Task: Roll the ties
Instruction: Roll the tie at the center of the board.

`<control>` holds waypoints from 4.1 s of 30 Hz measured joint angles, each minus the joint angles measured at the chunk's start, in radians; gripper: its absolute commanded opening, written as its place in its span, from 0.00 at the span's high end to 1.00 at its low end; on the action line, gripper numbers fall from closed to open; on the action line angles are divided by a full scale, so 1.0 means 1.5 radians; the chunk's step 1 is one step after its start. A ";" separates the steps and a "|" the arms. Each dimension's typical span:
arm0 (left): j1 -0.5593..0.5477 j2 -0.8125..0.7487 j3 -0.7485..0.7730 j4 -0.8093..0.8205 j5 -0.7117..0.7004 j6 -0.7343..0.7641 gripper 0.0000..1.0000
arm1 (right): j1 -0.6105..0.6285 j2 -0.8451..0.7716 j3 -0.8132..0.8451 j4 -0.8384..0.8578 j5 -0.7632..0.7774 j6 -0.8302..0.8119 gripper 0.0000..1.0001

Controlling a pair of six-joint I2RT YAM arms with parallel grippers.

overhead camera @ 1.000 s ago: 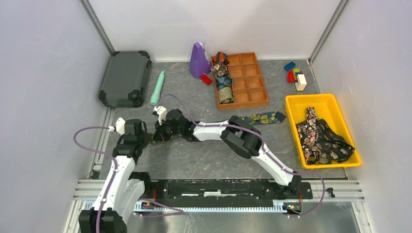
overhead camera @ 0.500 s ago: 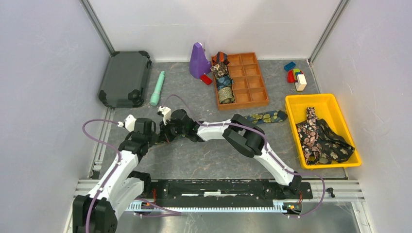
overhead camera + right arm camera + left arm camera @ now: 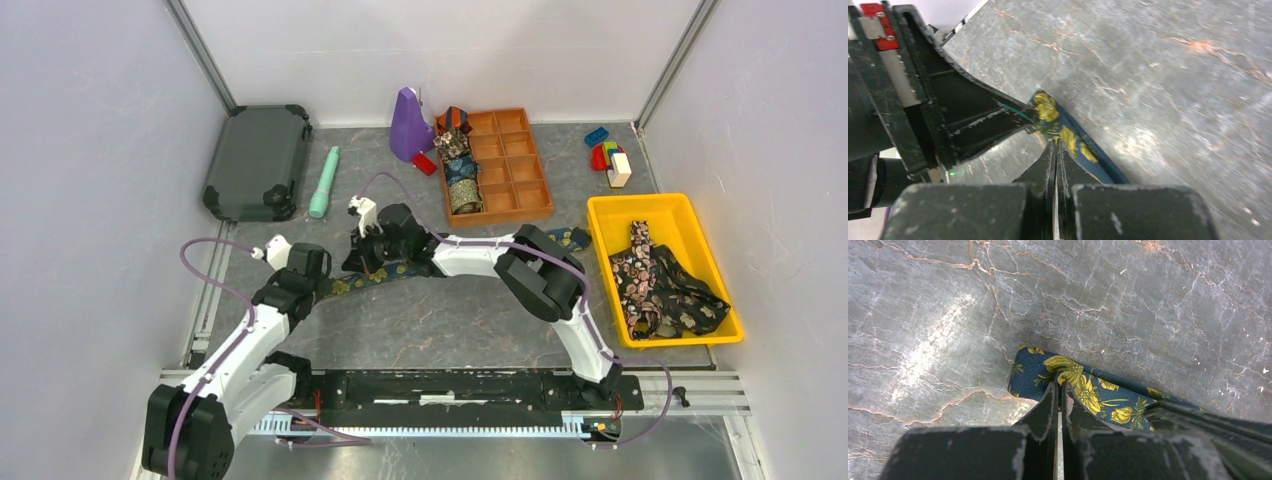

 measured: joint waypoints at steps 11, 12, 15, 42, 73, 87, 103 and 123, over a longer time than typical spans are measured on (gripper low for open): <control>-0.020 0.040 0.000 0.016 -0.002 -0.020 0.89 | -0.061 -0.018 -0.070 0.002 -0.007 0.002 1.00; -0.021 0.041 0.000 0.016 -0.002 -0.020 0.87 | -0.060 -0.018 -0.070 0.003 -0.009 0.002 1.00; -0.021 0.041 0.000 0.018 0.001 -0.024 0.76 | -0.057 -0.018 -0.070 0.005 -0.012 0.004 1.00; -0.031 0.018 -0.023 0.061 0.025 -0.017 0.98 | -0.043 -0.017 -0.059 0.035 -0.054 0.025 1.00; -0.031 -0.029 -0.061 0.053 0.041 -0.017 0.87 | 0.018 0.158 0.139 0.007 -0.075 0.053 1.00; -0.031 -0.089 -0.050 -0.009 -0.019 -0.015 0.78 | 0.018 0.158 0.133 0.002 -0.066 0.050 1.00; -0.031 0.030 -0.032 0.001 -0.029 -0.019 0.83 | 0.017 0.136 0.084 0.035 -0.065 0.050 1.00; -0.031 0.042 -0.024 -0.006 -0.029 -0.019 0.83 | 0.021 0.077 0.029 0.036 -0.067 0.050 1.00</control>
